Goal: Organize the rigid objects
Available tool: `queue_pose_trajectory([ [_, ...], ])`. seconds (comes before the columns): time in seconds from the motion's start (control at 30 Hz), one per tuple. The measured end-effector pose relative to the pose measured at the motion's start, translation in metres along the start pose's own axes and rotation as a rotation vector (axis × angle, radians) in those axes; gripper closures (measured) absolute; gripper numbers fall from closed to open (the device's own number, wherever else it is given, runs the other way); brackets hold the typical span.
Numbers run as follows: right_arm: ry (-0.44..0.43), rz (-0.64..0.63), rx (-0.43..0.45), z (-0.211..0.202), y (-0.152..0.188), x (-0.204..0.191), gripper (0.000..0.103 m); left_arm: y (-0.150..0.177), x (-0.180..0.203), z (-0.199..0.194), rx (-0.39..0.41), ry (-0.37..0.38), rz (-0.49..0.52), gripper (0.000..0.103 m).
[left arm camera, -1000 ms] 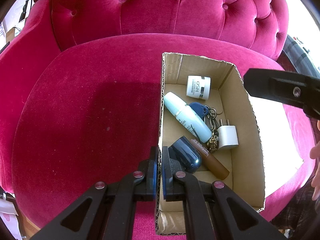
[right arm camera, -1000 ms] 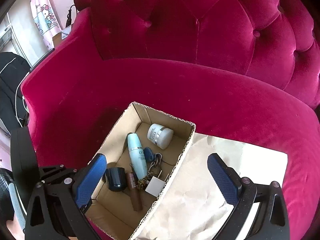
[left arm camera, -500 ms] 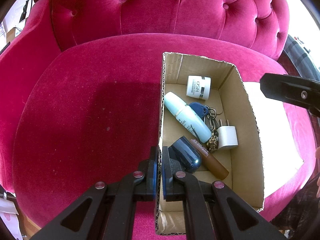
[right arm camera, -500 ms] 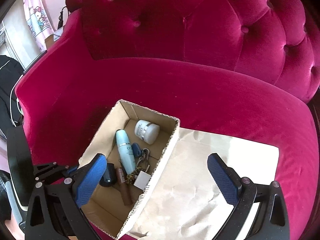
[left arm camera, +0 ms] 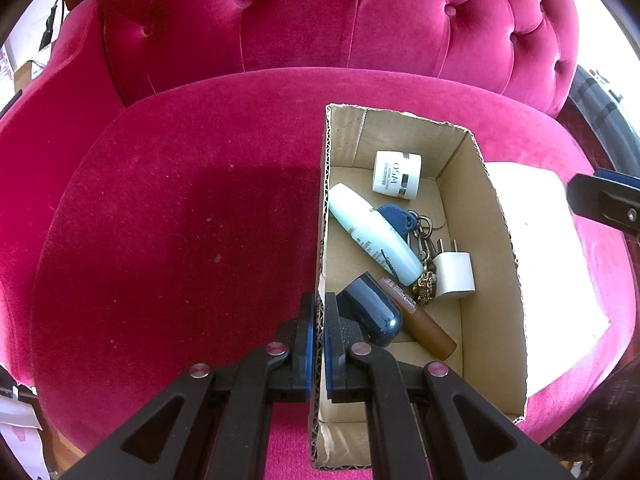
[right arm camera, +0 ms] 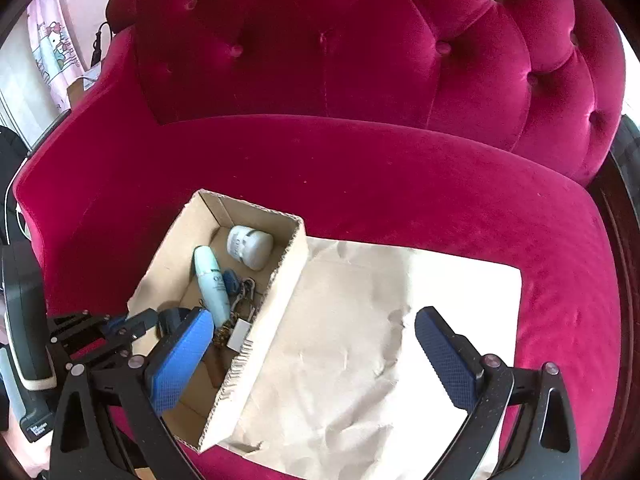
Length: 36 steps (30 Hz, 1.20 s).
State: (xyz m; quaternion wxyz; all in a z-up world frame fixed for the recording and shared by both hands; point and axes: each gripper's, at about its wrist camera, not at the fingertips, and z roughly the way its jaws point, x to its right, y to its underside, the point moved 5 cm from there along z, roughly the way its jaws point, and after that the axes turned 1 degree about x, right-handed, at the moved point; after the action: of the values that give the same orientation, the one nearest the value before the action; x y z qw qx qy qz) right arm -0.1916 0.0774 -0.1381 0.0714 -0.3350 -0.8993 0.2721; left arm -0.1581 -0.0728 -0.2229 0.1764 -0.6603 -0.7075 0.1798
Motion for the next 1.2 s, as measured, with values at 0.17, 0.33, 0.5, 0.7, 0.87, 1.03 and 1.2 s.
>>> queue_pose_trajectory([
  [0.17, 0.009, 0.008, 0.011, -0.013, 0.002, 0.007, 0.000, -0.003, 0.002, 0.003, -0.010, -0.029, 0.000, 0.077],
  [0.33, 0.019, 0.013, 0.031, -0.021, 0.002, 0.007, 0.000, -0.004, -0.005, -0.003, -0.018, -0.051, -0.041, 0.000],
  [0.5, 0.038, 0.014, 0.049, -0.034, 0.004, 0.010, 0.000, -0.002, 0.001, -0.017, -0.002, -0.065, 0.001, 0.000],
  [0.7, 0.058, 0.024, 0.056, -0.054, 0.011, 0.014, 0.000, 0.001, 0.014, -0.038, 0.024, -0.061, 0.064, 0.000],
  [0.87, 0.079, 0.029, 0.066, -0.073, 0.018, 0.017, 0.000, 0.000, 0.025, -0.055, 0.041, -0.035, 0.064, 0.000],
  [1.03, 0.093, 0.049, 0.070, -0.093, 0.029, 0.020, 0.000, 0.004, 0.038, -0.079, 0.066, -0.040, 0.068, 0.000],
  [1.2, 0.101, 0.076, 0.077, -0.116, 0.041, 0.021, 0.000, 0.006, 0.044, -0.114, 0.120, -0.061, 0.078, 0.000],
])
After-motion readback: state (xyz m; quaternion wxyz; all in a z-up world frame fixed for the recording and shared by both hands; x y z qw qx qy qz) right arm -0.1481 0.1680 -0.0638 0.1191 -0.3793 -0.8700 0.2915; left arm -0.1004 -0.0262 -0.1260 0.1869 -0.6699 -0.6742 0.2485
